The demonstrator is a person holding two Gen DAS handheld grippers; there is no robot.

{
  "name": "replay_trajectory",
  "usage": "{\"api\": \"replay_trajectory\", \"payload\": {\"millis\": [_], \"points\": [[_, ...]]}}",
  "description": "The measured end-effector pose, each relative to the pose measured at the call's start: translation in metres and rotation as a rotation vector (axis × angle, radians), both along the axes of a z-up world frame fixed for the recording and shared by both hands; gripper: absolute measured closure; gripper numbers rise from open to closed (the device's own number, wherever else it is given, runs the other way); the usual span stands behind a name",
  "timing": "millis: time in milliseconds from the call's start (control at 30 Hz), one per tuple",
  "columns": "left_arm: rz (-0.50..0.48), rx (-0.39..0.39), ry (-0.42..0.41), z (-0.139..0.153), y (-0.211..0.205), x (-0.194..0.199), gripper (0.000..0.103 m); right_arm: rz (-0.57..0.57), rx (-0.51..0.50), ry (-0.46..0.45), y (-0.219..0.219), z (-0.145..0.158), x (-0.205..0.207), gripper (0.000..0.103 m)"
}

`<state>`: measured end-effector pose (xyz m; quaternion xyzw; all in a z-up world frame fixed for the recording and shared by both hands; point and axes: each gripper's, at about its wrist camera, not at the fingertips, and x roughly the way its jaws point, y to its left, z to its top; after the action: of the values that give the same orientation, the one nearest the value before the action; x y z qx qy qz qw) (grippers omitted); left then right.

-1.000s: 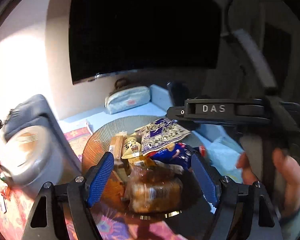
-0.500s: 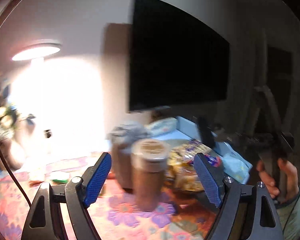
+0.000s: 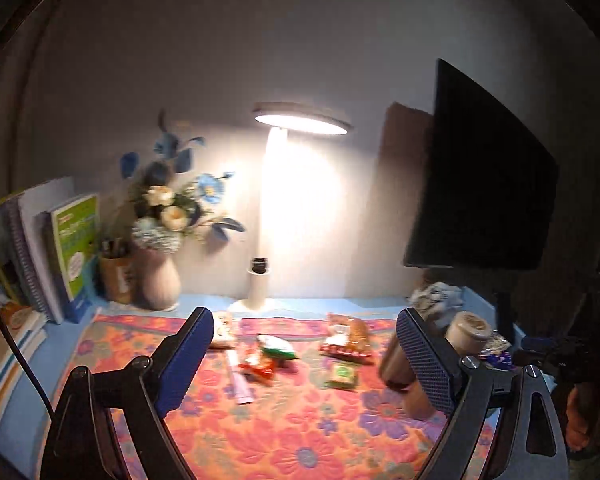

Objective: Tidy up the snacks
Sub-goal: 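Move both open tools back over the remaining snacks, then grasp the clear cookie bag with the left tool while the right tool grasps the green-and-white pack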

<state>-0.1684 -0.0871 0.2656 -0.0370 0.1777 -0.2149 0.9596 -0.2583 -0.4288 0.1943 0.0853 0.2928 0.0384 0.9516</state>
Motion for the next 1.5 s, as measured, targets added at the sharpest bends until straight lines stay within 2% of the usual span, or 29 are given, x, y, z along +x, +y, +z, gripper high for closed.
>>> {"api": "replay_trajectory", "payload": {"millis": [200, 333, 433, 533, 667, 833, 967, 1067, 1233, 1300, 1367, 1433, 1500], "points": [[0.066, 0.024, 0.044, -0.021, 0.038, 0.023, 0.011, 0.164, -0.063, 0.061, 0.068, -0.011, 0.037, 0.027], [0.072, 0.066, 0.09, -0.041, 0.05, 0.059, 0.011, 0.219, -0.072, 0.132, 0.103, -0.026, 0.07, 0.027], [0.073, 0.085, 0.149, -0.059, 0.056, 0.096, 0.011, 0.237, -0.051, 0.193, 0.122, -0.036, 0.102, 0.027], [0.079, 0.071, 0.214, -0.078, 0.063, 0.135, 0.011, 0.242, 0.021, 0.246, 0.133, -0.045, 0.138, 0.027], [0.086, 0.049, 0.3, -0.098, 0.063, 0.183, 0.011, 0.216, 0.095, 0.291, 0.138, -0.054, 0.181, 0.027], [0.067, -0.025, 0.411, -0.129, 0.055, 0.248, 0.01, 0.124, 0.213, 0.328, 0.135, -0.069, 0.245, 0.026], [0.108, -0.088, 0.489, -0.167, 0.046, 0.294, 0.01, 0.036, 0.316, 0.376, 0.126, -0.098, 0.301, 0.026], [0.113, -0.072, 0.505, -0.187, 0.037, 0.316, 0.01, -0.009, 0.375, 0.41, 0.121, -0.126, 0.33, 0.026], [0.117, -0.034, 0.519, -0.211, 0.02, 0.337, 0.011, -0.04, 0.408, 0.432, 0.121, -0.16, 0.353, 0.026], [0.118, -0.002, 0.515, -0.219, 0.011, 0.341, 0.01, -0.051, 0.401, 0.386, 0.122, -0.159, 0.351, 0.025], [0.118, 0.021, 0.513, -0.226, 0.004, 0.345, 0.01, -0.045, 0.351, 0.364, 0.128, -0.157, 0.352, 0.025], [0.114, 0.025, 0.528, -0.232, 0.001, 0.349, 0.014, -0.039, 0.329, 0.35, 0.132, -0.16, 0.352, 0.025], [0.1, 0.011, 0.53, -0.234, 0.0, 0.35, 0.022, -0.038, 0.317, 0.321, 0.133, -0.161, 0.348, 0.028]]}}
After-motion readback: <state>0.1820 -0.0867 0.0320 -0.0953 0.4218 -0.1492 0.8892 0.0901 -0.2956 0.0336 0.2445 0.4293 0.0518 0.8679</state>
